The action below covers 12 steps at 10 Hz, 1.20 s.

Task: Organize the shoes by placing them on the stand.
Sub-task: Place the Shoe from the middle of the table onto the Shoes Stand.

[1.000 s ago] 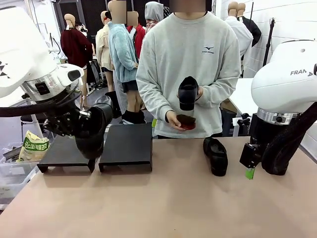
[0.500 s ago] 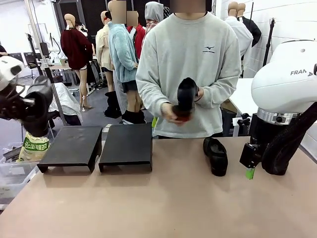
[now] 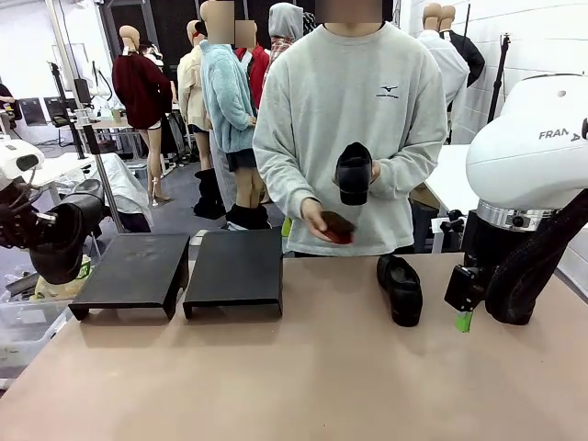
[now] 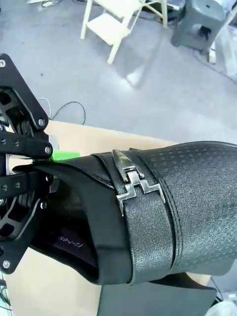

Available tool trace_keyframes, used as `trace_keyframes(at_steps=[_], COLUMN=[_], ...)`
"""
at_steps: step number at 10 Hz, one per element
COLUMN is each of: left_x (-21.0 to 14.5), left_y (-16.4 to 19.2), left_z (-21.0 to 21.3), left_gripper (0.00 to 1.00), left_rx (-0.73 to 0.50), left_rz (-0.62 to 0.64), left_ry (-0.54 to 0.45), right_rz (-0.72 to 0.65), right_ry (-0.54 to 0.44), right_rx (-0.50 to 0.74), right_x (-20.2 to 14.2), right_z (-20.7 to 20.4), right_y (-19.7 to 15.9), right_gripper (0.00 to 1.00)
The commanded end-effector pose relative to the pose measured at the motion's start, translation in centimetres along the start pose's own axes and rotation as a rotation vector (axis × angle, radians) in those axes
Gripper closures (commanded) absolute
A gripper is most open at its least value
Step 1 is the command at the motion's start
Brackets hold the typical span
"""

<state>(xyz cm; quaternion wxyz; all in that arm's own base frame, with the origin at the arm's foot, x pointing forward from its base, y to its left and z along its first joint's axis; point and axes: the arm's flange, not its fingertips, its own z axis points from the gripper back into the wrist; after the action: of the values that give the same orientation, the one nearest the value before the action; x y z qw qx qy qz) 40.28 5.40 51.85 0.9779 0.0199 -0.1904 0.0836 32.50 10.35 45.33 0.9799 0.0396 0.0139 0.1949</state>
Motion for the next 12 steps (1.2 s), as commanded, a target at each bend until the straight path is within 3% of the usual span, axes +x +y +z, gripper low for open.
trace_keyframes(at_steps=[1,4,6,8,12], left_x=[0.0,-0.1,0.5,2.6,4.5], left_y=[-0.1,0.0,-0.9,0.3,2.7], left_z=[0.2,-0.1,-2.5,-4.9,-9.9], left_gripper=[1.0,1.0,1.0,1.0,1.0], left_rx=[0.002,0.0,-0.044,-0.105,-0.102], left_rz=[0.019,0.002,-0.1,-0.134,-0.145], left_ry=[-0.004,0.005,-0.015,0.041,0.109], right_rz=[-0.012,-0.012,-0.012,-0.012,-0.012], right_ry=[0.001,0.001,0.001,0.001,0.001], right_rx=[-0.005,-0.005,-0.005,-0.005,-0.005], right_x=[0.1,0.1,0.1,0.1,0.1], right_z=[0.0,0.0,0.0,0.0,0.0], right_y=[0.2,0.2,0.2,0.2,0.2], right_gripper=[0.0,0.0,0.0,0.0,0.0])
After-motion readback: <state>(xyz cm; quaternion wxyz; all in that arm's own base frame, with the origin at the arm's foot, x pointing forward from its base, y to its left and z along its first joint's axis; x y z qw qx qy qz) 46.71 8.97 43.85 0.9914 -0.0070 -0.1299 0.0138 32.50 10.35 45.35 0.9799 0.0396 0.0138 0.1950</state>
